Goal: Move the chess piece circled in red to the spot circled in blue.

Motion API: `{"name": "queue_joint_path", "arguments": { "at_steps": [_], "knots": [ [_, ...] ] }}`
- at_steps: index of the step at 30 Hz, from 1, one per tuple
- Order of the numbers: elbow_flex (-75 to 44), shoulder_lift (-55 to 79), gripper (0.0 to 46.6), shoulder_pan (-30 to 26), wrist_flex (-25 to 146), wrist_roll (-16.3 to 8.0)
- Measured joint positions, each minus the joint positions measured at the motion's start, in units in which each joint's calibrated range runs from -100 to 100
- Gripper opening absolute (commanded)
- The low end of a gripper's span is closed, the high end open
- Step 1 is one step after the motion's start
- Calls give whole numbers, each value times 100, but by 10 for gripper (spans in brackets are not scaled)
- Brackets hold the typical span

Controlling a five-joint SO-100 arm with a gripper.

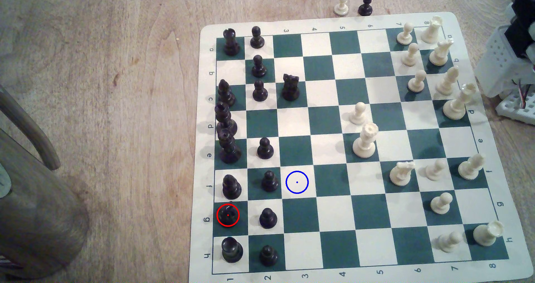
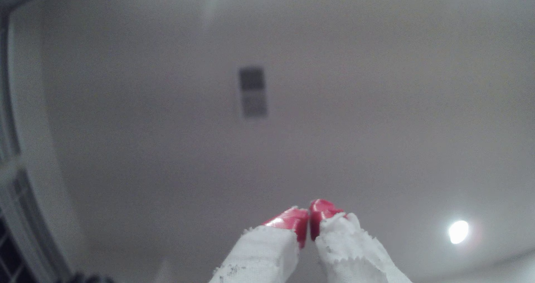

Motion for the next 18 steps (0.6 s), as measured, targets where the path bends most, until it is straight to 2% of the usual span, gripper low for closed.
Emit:
{"name": "queue_joint_path", "arguments": {
  "at_steps": [2, 5, 9, 11, 14, 18],
  "knots": [
    [0, 0, 1, -324, 1402, 308],
    [0, 0, 1, -524, 2797, 342],
    [-36, 50, 2, -649, 5251, -103],
    [-217, 628, 2, -752, 6239, -283],
    [-506, 1232, 2, -878, 6773, -410],
    [-1563, 2656, 2, -1158, 7235, -611]
  ]
}}
